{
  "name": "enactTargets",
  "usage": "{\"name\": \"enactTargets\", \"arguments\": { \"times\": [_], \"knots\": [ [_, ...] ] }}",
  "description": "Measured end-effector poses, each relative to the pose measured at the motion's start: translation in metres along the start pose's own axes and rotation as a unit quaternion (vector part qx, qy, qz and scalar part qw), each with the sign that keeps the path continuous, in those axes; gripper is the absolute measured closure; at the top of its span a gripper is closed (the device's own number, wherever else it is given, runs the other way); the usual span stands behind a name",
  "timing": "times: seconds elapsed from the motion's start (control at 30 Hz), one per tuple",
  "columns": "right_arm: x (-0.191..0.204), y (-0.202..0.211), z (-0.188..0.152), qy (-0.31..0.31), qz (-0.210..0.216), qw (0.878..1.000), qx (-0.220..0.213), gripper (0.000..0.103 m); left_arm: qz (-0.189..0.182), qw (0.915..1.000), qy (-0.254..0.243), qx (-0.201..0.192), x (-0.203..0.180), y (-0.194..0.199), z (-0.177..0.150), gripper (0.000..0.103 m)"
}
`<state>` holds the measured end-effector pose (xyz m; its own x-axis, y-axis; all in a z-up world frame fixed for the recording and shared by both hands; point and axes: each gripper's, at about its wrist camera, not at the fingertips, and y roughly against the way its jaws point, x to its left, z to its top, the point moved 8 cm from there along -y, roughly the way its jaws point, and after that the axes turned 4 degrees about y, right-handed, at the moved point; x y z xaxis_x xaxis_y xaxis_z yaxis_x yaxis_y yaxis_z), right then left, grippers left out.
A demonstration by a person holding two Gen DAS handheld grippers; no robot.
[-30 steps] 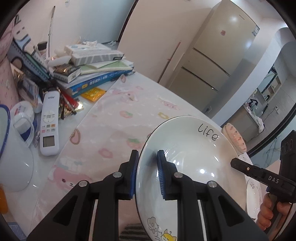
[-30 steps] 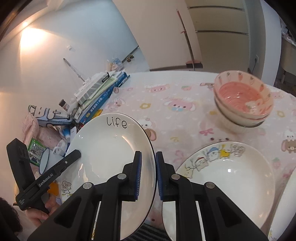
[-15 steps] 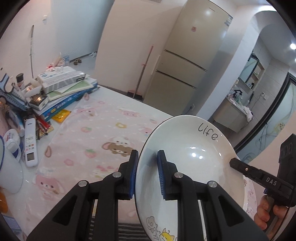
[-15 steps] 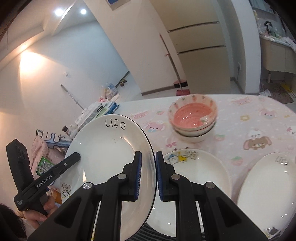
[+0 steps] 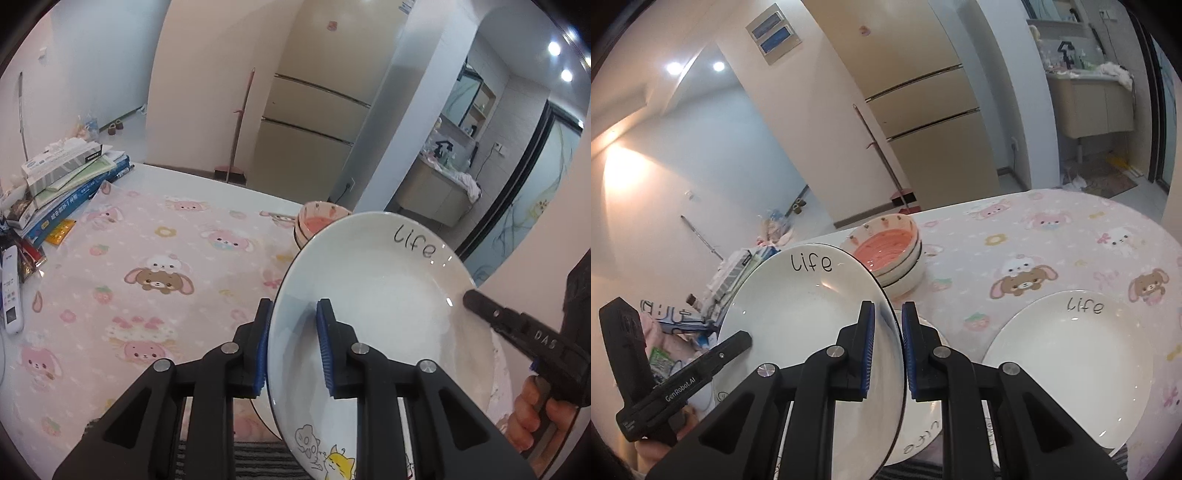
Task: Organize plates and bowls
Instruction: 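Carry the white plate beside the other white Life plate, then lower the white plate onto the tablecloth and open both grippers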
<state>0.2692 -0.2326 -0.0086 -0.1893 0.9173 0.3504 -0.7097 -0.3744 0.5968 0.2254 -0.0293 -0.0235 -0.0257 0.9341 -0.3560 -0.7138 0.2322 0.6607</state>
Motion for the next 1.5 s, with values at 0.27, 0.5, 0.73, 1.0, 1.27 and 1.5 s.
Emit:
{"name": "enactTargets", "arguments": {
  "times": [0.27,0.5,0.73,1.0,1.27,1.5],
  "knots": [
    [0.000,-0.027,-0.024,0.024,-0.016,0.999,0.026,0.085,0.007,0.9996,0.016,0.020,0.019,-0.031,-0.018,0.080],
    [-0.010,-0.047,-0.039,0.026,-0.030,0.998,0.050,0.085,0.018,0.9997,0.000,0.016,0.028,-0.048,-0.025,0.080],
    [-0.024,-0.058,-0.045,0.017,-0.048,0.997,0.055,0.085,0.025,0.9987,-0.043,-0.008,0.019,-0.060,-0.029,0.080],
    [-0.026,-0.067,-0.052,0.019,-0.032,0.997,0.067,0.085,0.008,0.9997,-0.022,-0.011,0.028,-0.070,-0.029,0.080],
    [-0.032,-0.077,-0.057,0.022,-0.048,0.996,0.076,0.085,0.023,0.9992,-0.030,0.010,0.029,-0.083,-0.036,0.080],
    [-0.037,-0.084,-0.061,0.026,-0.061,0.994,0.084,0.085,0.025,0.9991,-0.031,0.013,0.031,-0.088,-0.038,0.080]
  ]
}}
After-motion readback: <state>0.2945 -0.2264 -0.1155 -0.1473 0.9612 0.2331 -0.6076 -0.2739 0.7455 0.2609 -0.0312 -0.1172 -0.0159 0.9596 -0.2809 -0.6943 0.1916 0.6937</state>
